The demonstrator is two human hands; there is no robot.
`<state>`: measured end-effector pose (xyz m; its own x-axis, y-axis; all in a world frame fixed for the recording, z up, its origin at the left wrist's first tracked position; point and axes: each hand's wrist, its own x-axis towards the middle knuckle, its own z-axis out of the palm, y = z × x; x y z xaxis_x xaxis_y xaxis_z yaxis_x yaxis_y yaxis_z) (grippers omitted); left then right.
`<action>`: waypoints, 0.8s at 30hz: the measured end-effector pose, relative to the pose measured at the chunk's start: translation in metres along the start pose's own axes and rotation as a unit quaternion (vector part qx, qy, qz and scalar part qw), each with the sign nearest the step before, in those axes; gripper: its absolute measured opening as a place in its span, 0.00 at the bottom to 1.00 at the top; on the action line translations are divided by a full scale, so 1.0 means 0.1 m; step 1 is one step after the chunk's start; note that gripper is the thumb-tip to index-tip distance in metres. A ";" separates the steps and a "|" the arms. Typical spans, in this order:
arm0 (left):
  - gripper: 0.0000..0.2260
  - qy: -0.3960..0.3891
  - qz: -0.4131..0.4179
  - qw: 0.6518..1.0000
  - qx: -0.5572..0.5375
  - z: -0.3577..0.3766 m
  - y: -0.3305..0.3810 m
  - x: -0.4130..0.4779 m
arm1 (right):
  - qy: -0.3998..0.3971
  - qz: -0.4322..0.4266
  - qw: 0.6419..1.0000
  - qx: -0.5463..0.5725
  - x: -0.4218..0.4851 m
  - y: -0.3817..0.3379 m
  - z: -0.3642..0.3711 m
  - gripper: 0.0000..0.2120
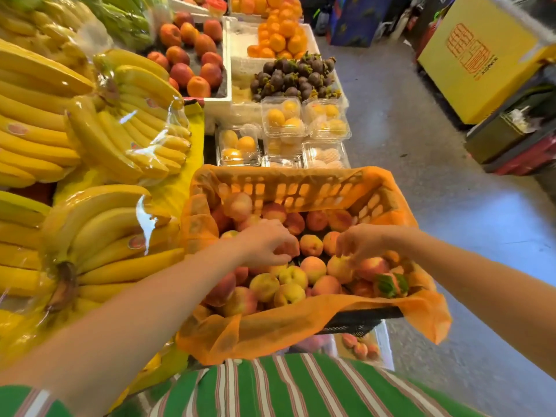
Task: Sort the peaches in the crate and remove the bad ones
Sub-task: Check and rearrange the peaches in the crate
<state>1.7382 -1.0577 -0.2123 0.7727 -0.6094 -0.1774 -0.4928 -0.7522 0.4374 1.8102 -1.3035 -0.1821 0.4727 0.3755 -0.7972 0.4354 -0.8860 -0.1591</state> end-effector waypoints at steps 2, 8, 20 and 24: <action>0.14 -0.053 0.013 0.998 -0.011 0.04 0.13 0.14 | -0.005 0.020 0.998 -0.055 -0.11 0.11 0.04 0.17; 0.18 -0.174 0.002 0.984 -0.046 0.19 0.35 0.48 | -0.015 0.056 0.988 -0.143 -0.16 0.19 0.13 0.25; 0.18 -0.180 0.000 0.978 -0.103 0.33 0.45 0.81 | -0.131 -0.037 0.982 -0.131 -0.38 0.31 -0.09 0.25; 0.20 -0.154 0.011 0.981 -0.113 0.31 0.52 0.95 | -0.140 -0.039 0.953 -0.268 -0.46 0.36 -0.01 0.35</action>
<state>1.7735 -1.1624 -0.2332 0.5880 -0.6975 -0.4096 -0.3790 -0.6849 0.6223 1.8049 -1.3522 -0.1509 0.2335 0.2808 -0.9309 0.8243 -0.5650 0.0363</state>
